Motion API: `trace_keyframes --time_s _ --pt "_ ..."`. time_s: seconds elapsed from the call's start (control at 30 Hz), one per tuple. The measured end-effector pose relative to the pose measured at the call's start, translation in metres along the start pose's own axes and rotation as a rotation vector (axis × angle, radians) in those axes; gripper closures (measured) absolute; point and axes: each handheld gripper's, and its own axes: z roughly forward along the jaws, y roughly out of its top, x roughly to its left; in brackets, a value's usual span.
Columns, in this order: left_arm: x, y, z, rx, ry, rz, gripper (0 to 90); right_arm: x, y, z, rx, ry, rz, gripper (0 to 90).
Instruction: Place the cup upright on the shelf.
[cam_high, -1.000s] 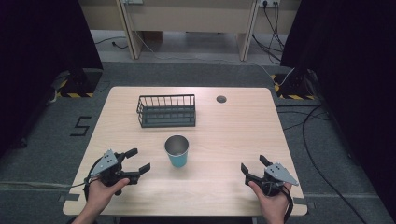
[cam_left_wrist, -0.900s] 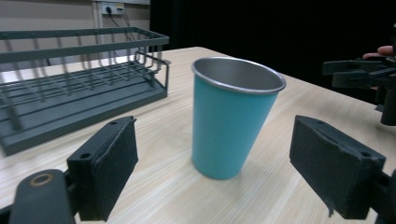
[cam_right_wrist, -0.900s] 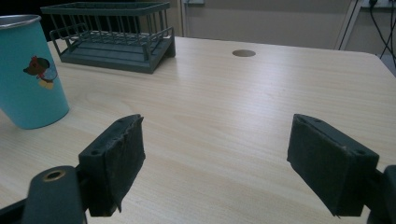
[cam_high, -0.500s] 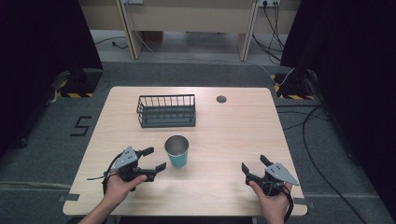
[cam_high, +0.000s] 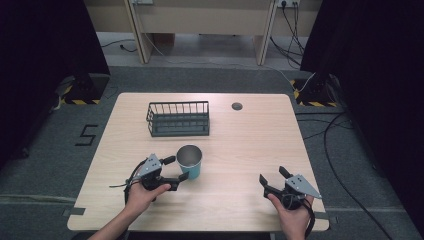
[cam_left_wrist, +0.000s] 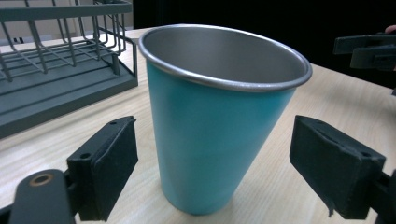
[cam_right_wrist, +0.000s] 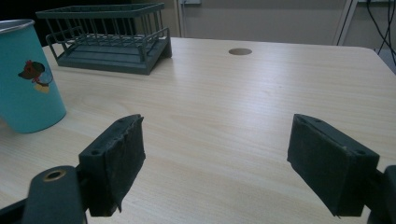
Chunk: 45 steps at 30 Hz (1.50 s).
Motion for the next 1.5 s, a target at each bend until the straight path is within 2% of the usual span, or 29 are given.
trace_keyframes --time_s 0.3,0.4,0.73,1.13,1.5 --pt "0.000 0.001 0.012 0.017 0.003 0.013 14.4 0.000 -0.001 0.001 0.010 0.004 0.011 19.4" --pt "-0.001 0.002 0.016 0.024 -0.001 0.029 14.4 0.000 -0.002 0.001 0.011 0.004 0.016 19.4" --pt "-0.001 0.003 0.027 0.025 -0.005 0.019 14.1 0.000 -0.003 0.002 0.017 0.005 0.020 19.4" --pt "-0.001 0.003 0.029 0.012 -0.023 0.022 15.6 -0.001 -0.004 0.002 0.023 0.003 0.027 19.5" --pt "0.000 0.008 0.026 -0.017 -0.018 0.010 15.6 -0.001 -0.004 0.002 0.022 0.003 0.030 19.5"
